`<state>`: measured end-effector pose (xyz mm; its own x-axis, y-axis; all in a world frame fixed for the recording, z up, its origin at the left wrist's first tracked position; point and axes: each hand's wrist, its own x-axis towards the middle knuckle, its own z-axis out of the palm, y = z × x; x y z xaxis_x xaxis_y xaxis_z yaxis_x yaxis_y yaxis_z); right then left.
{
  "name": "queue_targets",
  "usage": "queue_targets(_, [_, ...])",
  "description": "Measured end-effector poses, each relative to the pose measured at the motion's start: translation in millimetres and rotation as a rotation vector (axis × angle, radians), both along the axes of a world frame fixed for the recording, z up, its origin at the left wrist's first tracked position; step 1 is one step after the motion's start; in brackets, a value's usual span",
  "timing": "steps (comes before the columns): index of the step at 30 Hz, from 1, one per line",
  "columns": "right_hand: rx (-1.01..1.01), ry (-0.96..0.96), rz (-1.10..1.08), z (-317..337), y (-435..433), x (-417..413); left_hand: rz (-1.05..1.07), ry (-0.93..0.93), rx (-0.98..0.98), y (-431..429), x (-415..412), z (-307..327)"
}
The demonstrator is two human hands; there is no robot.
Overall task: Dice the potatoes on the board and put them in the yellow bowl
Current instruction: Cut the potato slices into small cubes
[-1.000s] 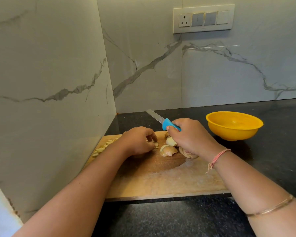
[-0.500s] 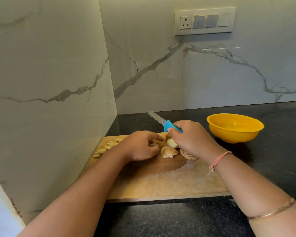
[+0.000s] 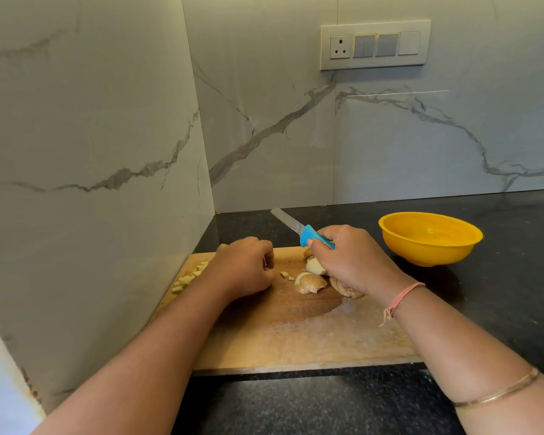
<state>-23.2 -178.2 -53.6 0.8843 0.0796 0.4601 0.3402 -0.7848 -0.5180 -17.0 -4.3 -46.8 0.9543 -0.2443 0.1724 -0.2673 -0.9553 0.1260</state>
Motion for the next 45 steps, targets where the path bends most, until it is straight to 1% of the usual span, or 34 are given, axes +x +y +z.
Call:
queue_targets(7, [-0.011, 0.001, -0.006, -2, 0, 0, 0.122, -0.115, -0.014, 9, 1, 4])
queue_targets(10, [-0.009, 0.011, -0.007, -1, 0, 0, 0.061, -0.025, -0.086, 6, -2, 3])
queue_targets(12, [-0.005, 0.022, -0.004, -1, 0, 0, -0.026, 0.079, -0.072, 1, -4, 1])
queue_targets(14, [-0.002, 0.030, -0.002, 0, 0, 0, -0.077, 0.138, -0.060, -2, -6, 1])
queue_targets(18, [-0.011, 0.026, -0.014, -1, 0, 0, -0.049, 0.086, -0.045, 4, -4, 2])
queue_targets(25, [-0.015, 0.028, -0.013, -2, -1, 1, 0.042, 0.079, -0.030, 5, -3, 7])
queue_targets(30, [-0.010, 0.008, -0.019, -2, -1, 1, 0.105, -0.022, 0.015, 6, -7, 9])
queue_targets(32, [-0.011, 0.000, -0.015, -1, -1, 1, 0.088, 0.010, 0.020, 7, -9, 9])
queue_targets(36, [-0.005, -0.007, -0.013, -1, -2, 0, 0.005, 0.195, 0.010, 6, -15, 10])
queue_targets(37, [-0.001, -0.008, -0.015, -1, -2, 0, -0.001, 0.215, -0.002, 7, -16, 10])
queue_targets(45, [0.010, -0.017, -0.014, 0, -1, -1, 0.032, 0.147, -0.053, 15, -12, 11])
